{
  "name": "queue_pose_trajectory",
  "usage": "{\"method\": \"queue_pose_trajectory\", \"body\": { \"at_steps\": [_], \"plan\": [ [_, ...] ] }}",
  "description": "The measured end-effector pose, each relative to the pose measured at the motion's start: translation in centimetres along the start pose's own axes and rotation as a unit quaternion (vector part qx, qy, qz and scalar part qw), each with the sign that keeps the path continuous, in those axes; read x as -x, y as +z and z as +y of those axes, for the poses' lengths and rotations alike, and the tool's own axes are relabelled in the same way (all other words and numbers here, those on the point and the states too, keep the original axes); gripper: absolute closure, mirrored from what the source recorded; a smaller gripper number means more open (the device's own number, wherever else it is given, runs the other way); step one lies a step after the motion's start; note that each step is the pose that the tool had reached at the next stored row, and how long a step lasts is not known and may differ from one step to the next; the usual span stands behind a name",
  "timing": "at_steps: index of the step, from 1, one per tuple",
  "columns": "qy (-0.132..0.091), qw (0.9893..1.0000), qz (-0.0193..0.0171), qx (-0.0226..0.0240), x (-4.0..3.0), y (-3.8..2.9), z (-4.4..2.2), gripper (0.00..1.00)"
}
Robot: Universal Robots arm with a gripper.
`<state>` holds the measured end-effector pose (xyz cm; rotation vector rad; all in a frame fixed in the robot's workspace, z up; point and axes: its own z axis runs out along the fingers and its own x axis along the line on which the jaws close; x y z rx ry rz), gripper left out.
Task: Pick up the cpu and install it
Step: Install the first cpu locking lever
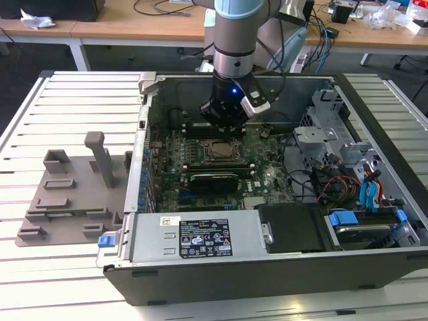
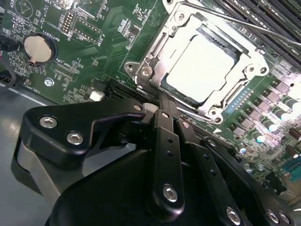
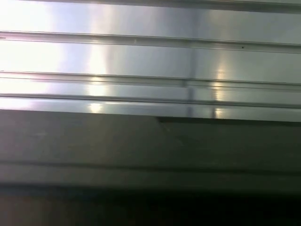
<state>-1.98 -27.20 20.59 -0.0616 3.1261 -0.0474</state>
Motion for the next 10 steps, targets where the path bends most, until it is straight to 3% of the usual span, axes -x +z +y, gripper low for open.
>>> {"method": "queue_pose_trajectory", "body": {
  "at_steps": [7, 10],
  "plan": [
    [-0.001, 1.0000, -0.0002, -0.0002, 0.37, 0.53, 0.17, 0.89],
    [-0.001, 1.0000, -0.0003, 0.0004, 0.39, 0.08, 0.27, 0.89]
  ]
}}
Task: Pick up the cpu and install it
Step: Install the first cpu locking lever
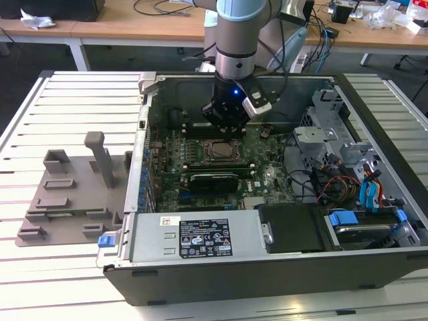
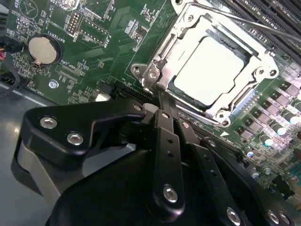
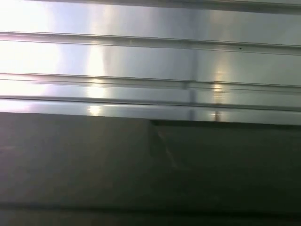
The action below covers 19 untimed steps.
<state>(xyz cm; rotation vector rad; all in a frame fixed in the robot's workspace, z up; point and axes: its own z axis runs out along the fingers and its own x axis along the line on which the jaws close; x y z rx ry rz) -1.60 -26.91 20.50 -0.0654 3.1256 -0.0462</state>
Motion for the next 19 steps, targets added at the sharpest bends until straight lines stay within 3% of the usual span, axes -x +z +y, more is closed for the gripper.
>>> {"method": "queue_pose_trajectory", "body": {
  "at_steps": [5, 17, 19],
  "plan": [
    [0.000, 1.0000, 0.0002, -0.0004, -0.01, -0.43, -0.23, 0.89],
    [0.000, 1.0000, 0.0002, -0.0004, -0.16, -0.40, -2.08, 0.89],
    [0.000, 1.0000, 0.0002, -0.0004, -0.16, -0.75, -2.29, 0.89]
  ]
}}
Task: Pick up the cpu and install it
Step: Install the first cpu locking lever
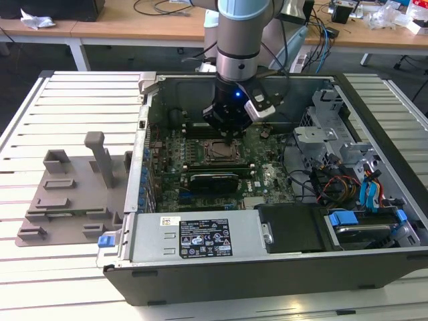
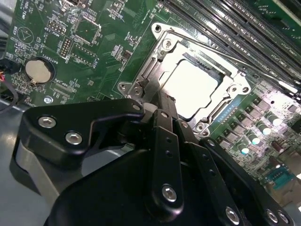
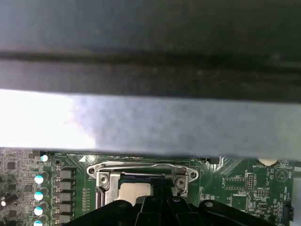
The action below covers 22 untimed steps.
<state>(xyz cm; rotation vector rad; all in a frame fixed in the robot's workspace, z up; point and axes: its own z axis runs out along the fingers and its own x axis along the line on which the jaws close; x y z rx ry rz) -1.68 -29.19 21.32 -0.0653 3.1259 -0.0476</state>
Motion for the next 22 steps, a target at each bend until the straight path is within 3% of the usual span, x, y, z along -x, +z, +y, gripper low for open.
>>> {"method": "queue_pose_trajectory", "body": {
  "at_steps": [22],
  "plan": [
    [0.000, 1.0000, 0.0000, 0.0000, 0.04, -3.01, -0.10, 0.89]
  ]
}}
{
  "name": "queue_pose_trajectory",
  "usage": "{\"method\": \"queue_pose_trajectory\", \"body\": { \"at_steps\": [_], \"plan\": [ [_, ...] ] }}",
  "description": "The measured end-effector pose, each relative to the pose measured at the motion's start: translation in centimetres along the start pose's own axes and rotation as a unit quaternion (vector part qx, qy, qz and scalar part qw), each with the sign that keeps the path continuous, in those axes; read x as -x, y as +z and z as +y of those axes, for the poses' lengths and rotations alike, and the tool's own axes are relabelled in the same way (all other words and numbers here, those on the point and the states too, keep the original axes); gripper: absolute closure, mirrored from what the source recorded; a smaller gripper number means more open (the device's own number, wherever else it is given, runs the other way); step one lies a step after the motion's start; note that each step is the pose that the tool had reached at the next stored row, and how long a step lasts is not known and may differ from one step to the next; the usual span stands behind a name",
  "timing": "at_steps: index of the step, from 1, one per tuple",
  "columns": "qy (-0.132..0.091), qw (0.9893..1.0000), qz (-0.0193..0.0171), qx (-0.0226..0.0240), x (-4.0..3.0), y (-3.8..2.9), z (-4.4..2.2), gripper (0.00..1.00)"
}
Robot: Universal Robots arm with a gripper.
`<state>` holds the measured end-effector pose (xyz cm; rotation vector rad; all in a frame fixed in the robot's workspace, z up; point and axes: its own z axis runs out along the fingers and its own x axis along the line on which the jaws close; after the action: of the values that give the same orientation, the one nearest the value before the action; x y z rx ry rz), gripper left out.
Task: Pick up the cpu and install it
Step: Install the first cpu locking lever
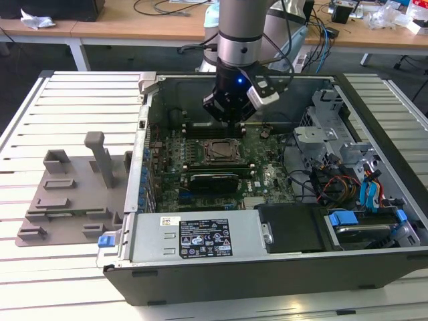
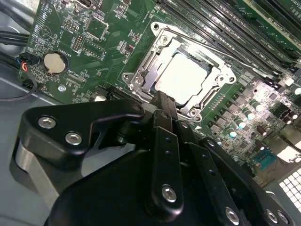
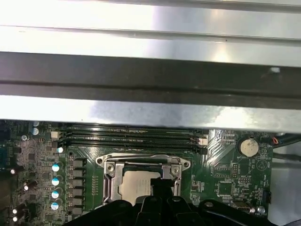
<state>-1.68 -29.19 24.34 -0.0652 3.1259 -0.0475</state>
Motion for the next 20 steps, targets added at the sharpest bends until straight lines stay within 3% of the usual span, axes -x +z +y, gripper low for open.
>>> {"method": "queue_pose_trajectory", "body": {
  "at_steps": [7, 8, 20],
  "plan": [
    [0.000, 1.0000, 0.0000, 0.0000, 0.03, -1.79, -0.05, 0.89],
    [0.000, 1.0000, 0.0000, 0.0000, 0.04, -2.85, -0.09, 0.89],
    [0.000, 1.0000, 0.0000, 0.0000, 0.07, -4.77, -0.15, 0.89]
  ]
}}
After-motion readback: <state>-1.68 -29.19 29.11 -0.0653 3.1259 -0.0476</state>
